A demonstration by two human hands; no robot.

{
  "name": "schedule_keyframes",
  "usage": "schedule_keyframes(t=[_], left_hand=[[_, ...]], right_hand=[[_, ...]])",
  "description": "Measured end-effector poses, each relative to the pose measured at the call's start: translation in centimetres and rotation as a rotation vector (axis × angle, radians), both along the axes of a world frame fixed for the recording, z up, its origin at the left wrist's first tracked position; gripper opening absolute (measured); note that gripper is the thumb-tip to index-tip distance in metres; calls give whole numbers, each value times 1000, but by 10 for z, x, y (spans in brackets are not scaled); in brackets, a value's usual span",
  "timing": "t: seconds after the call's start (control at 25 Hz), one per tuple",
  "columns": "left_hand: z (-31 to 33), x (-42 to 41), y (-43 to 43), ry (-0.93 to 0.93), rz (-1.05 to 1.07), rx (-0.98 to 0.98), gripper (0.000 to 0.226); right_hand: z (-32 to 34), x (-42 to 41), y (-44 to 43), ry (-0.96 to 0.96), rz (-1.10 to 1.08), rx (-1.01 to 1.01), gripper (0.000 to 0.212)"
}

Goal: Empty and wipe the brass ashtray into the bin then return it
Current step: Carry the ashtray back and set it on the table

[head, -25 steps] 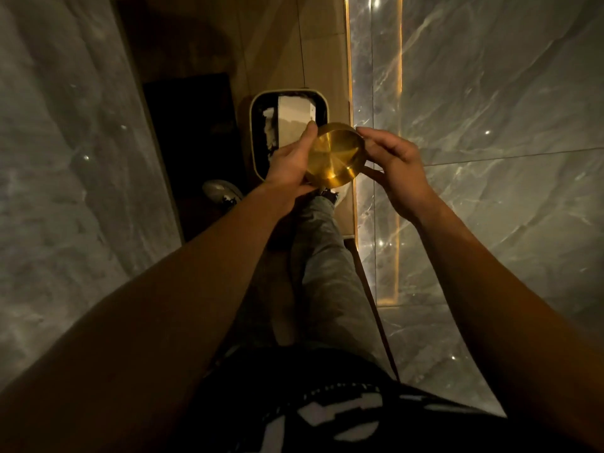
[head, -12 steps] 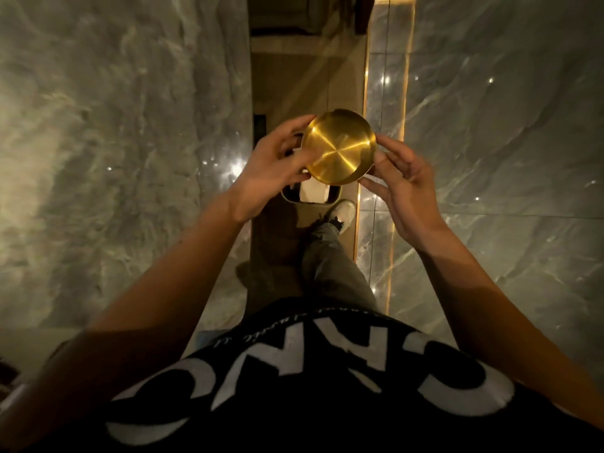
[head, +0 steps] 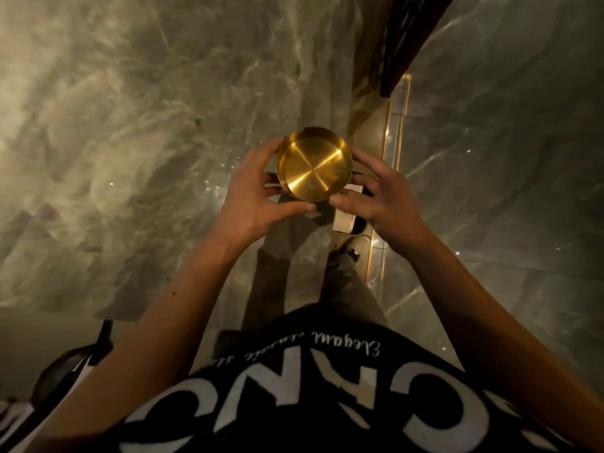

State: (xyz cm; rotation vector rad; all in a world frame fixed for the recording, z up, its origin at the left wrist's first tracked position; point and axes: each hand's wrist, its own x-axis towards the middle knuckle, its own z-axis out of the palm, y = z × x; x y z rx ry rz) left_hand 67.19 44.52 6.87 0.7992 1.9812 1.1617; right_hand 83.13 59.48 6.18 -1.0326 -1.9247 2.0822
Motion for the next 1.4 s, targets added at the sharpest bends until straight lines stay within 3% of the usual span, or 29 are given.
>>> schedule_keyframes(t=[0.28, 0.56, 1.04, 1.4], left_hand=[[14, -71, -119, 153, 49, 41, 97], [24, -93, -166, 203, 64, 76, 94], [33, -61, -183, 215, 165, -18, 96], [27, -125, -221, 217, 209, -84, 97]], right_hand=[[19, -82, -101, 35, 156, 216, 82], [37, -106, -157, 37, 194, 650, 86], [26, -98, -157, 27, 308, 521, 85], [22, -169, -192, 33, 378, 554, 84]])
